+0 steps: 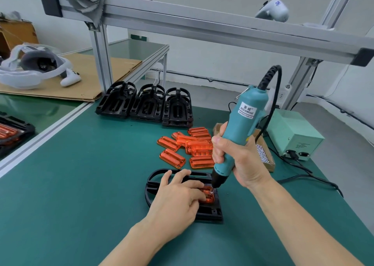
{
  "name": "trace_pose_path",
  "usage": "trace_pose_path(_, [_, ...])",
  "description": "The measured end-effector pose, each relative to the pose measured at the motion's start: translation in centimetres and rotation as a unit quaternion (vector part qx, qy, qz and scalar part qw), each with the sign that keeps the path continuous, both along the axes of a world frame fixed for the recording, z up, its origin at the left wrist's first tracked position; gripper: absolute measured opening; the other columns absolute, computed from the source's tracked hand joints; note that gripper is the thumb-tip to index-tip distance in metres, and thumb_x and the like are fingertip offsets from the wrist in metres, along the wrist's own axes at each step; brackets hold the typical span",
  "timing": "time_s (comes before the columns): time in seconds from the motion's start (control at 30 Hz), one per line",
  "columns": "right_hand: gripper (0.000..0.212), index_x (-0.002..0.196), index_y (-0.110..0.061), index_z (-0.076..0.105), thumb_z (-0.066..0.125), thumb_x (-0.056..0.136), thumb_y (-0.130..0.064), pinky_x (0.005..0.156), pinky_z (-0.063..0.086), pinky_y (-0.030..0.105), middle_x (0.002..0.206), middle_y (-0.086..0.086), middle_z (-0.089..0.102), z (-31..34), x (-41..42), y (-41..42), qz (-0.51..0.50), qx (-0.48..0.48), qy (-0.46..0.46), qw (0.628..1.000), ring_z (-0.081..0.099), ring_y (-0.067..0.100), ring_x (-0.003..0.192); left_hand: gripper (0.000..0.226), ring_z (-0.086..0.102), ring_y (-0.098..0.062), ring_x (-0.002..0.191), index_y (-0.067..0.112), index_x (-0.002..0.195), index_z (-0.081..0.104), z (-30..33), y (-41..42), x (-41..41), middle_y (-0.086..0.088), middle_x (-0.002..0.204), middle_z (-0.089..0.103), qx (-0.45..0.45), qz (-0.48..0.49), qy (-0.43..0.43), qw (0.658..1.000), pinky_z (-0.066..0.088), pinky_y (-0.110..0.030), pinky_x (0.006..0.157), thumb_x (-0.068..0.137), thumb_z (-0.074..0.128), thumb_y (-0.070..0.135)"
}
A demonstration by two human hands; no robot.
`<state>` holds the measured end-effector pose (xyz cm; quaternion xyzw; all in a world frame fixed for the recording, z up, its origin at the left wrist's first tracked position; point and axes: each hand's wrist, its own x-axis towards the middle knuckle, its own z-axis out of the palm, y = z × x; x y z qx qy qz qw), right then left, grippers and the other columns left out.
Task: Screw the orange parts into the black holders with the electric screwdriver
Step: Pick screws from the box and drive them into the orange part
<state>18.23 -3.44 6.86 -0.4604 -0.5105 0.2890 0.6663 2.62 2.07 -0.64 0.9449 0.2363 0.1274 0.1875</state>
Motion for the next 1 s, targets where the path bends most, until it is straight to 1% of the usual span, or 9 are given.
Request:
trace_pose_path(0.1, [0.016, 0.071, -0.025, 0.057, 0.067, 0.078, -0.014, 0.052, 0.044, 0.026, 0.05, -0.002, 0.05, 0.0, 0.0, -0.1, 0.038, 0.005, -0.001, 0.999, 0.045, 0.014, 0.044, 0.038, 0.008, -0.002, 0.141, 0.04, 0.117, 0.062, 0.0, 0.0, 0.0, 0.031, 0.137, 0.043, -0.001, -0.001, 0.001, 1.0, -0.007, -0.036, 0.116, 0.095, 0.036, 0.024])
trace_pose_path(0.23, [0.015, 0.079, -0.02, 0.056, 0.068, 0.076, -0.011, 0.052, 0.044, 0.027, 0.051, 0.001, 0.05, -0.1, 0.1, -0.3, 0.063, -0.001, 0.019, 0.998, 0.044, 0.015, 0.044, 0.038, 0.008, -0.002, 0.141, 0.039, 0.115, 0.063, 0.0, -0.1, 0.0, 0.03, 0.138, 0.043, -0.007, 0.0, 0.0, 1.0, -0.007, -0.036, 0.117, 0.094, 0.036, 0.023])
trace_pose_path(0.47, [0.018, 0.087, -0.021, 0.06, 0.07, 0.073, -0.014, 0.053, 0.046, 0.03, 0.051, 0.001, 0.051, 0.1, 0.2, -0.3, 0.049, -0.019, 0.021, 0.998, 0.046, 0.017, 0.045, 0.038, 0.008, -0.003, 0.141, 0.038, 0.116, 0.063, 0.0, -0.1, 0.2, 0.03, 0.138, 0.043, -0.004, 0.001, 0.002, 1.0, -0.008, -0.036, 0.116, 0.094, 0.035, 0.022])
trace_pose_path(0.6, [0.017, 0.081, -0.019, 0.059, 0.065, 0.075, -0.004, 0.051, 0.044, 0.029, 0.05, 0.003, 0.049, 0.3, 0.5, 0.1, 0.02, -0.029, 0.041, 0.999, 0.043, 0.018, 0.043, 0.039, 0.008, -0.001, 0.141, 0.038, 0.116, 0.063, 0.0, -0.1, 0.1, 0.031, 0.138, 0.043, -0.015, 0.003, -0.001, 1.0, -0.008, -0.036, 0.117, 0.095, 0.035, 0.022])
trace_pose_path(0.73, [0.017, 0.076, -0.019, 0.059, 0.063, 0.074, -0.003, 0.049, 0.039, 0.026, 0.05, 0.002, 0.046, 0.2, 0.6, 0.3, -0.013, -0.031, 0.1, 0.994, 0.04, 0.017, 0.04, 0.038, 0.008, -0.001, 0.14, 0.038, 0.116, 0.063, 0.1, 0.0, 0.2, 0.03, 0.138, 0.043, -0.015, -0.001, 0.001, 1.0, -0.007, -0.036, 0.117, 0.095, 0.036, 0.022])
trace_pose_path(0.8, [0.017, 0.076, -0.018, 0.058, 0.062, 0.073, -0.002, 0.049, 0.039, 0.026, 0.05, 0.002, 0.045, 0.3, 0.6, 0.4, -0.013, -0.033, 0.1, 0.994, 0.04, 0.016, 0.04, 0.037, 0.009, -0.001, 0.14, 0.039, 0.115, 0.064, 0.1, 0.1, 0.2, 0.031, 0.137, 0.044, -0.02, -0.002, -0.001, 1.0, -0.007, -0.036, 0.117, 0.094, 0.037, 0.023])
trace_pose_path(0.87, [0.016, 0.077, -0.016, 0.057, 0.062, 0.073, -0.002, 0.049, 0.039, 0.026, 0.049, 0.003, 0.045, 0.4, 0.4, 0.4, -0.001, -0.037, 0.082, 0.996, 0.039, 0.016, 0.04, 0.035, 0.009, 0.0, 0.14, 0.039, 0.113, 0.065, 0.1, 0.2, 0.0, 0.031, 0.137, 0.045, -0.037, -0.004, -0.004, 0.999, -0.006, -0.036, 0.117, 0.092, 0.041, 0.027])
trace_pose_path(0.93, [0.015, 0.077, -0.016, 0.058, 0.062, 0.073, -0.002, 0.049, 0.04, 0.026, 0.048, 0.003, 0.046, 0.7, 0.2, 0.5, 0.009, -0.042, 0.065, 0.997, 0.039, 0.017, 0.04, 0.032, 0.008, 0.003, 0.139, 0.041, 0.113, 0.065, 0.1, 0.3, -0.2, 0.031, 0.137, 0.044, -0.049, -0.011, -0.004, 0.999, -0.006, -0.038, 0.118, 0.087, 0.046, 0.038])
trace_pose_path(1.0, [0.016, 0.076, -0.017, 0.059, 0.062, 0.073, -0.002, 0.049, 0.041, 0.026, 0.048, 0.003, 0.046, 1.6, 0.3, 0.5, -0.004, -0.033, 0.061, 0.998, 0.04, 0.017, 0.04, 0.033, 0.007, 0.005, 0.138, 0.041, 0.113, 0.065, 0.1, 0.3, -0.3, 0.031, 0.137, 0.044, -0.053, -0.017, -0.004, 0.998, -0.006, -0.038, 0.117, 0.084, 0.049, 0.047])
